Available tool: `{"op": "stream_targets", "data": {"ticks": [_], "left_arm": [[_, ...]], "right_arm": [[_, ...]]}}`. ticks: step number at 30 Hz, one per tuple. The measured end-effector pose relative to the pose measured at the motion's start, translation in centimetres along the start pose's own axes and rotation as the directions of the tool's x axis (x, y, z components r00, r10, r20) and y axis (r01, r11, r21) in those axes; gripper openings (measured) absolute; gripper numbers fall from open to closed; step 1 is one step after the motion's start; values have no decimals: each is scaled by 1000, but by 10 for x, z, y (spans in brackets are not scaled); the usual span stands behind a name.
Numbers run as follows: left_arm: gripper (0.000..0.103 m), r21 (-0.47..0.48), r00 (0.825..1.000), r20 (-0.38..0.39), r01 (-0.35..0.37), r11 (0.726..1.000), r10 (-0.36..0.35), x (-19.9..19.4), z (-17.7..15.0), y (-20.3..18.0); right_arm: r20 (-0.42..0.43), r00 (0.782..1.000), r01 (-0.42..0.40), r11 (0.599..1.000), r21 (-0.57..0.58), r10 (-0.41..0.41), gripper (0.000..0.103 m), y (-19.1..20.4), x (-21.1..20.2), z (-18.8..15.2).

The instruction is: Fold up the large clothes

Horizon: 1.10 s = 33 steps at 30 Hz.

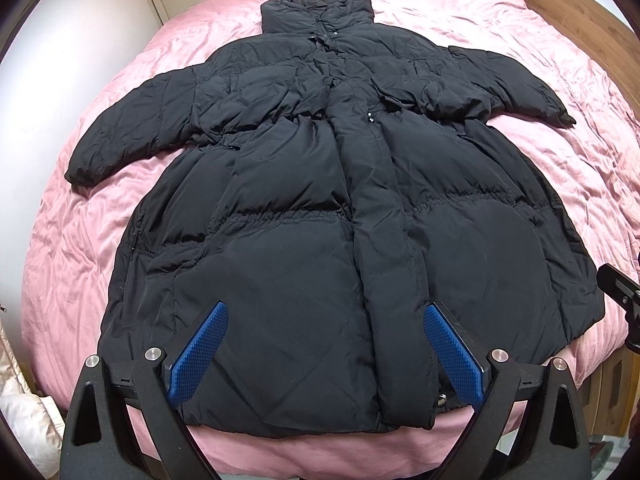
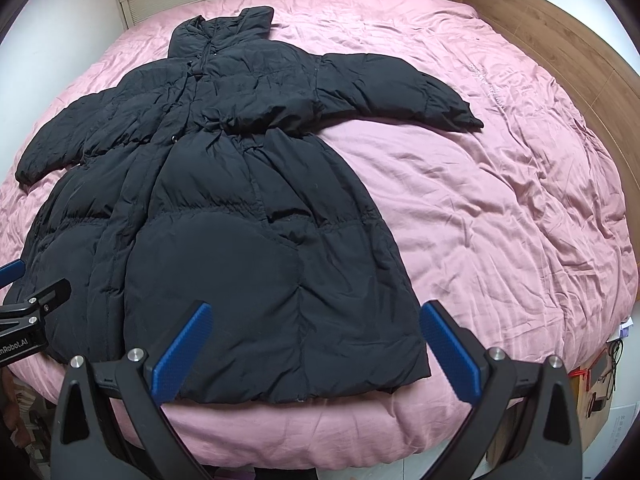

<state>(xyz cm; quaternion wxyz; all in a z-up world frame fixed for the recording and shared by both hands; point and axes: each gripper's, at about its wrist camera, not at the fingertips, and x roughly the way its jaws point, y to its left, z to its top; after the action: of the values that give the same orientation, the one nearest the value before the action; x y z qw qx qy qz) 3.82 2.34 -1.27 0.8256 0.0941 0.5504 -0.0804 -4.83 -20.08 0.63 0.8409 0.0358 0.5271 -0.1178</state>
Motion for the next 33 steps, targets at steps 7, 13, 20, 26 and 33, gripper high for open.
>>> {"op": "stream_targets", "data": {"ticks": [7, 13, 20, 26, 33], "left_arm": [[98, 26, 1000, 20, -3, 1000, 3, 0, 23, 28], [98, 48, 999, 33, 23, 999, -25, 4, 55, 61], [98, 40, 997, 67, 35, 999, -38, 10, 96, 88], [98, 15, 998, 61, 16, 1000, -17, 19, 116, 99], [98, -31, 997, -9, -75, 997, 74, 30, 132, 101]], "right_arm": [[11, 1000, 10, 999, 36, -11, 103, 20, 0, 14], [43, 999, 2, 999, 45, -4, 103, 48, -4, 38], [25, 1000, 10, 997, 74, -12, 103, 48, -9, 71], [29, 998, 44, 979, 201, -51, 103, -5, 2, 103], [80, 995, -90, 873, 480, 59, 103, -108, 66, 153]]}}
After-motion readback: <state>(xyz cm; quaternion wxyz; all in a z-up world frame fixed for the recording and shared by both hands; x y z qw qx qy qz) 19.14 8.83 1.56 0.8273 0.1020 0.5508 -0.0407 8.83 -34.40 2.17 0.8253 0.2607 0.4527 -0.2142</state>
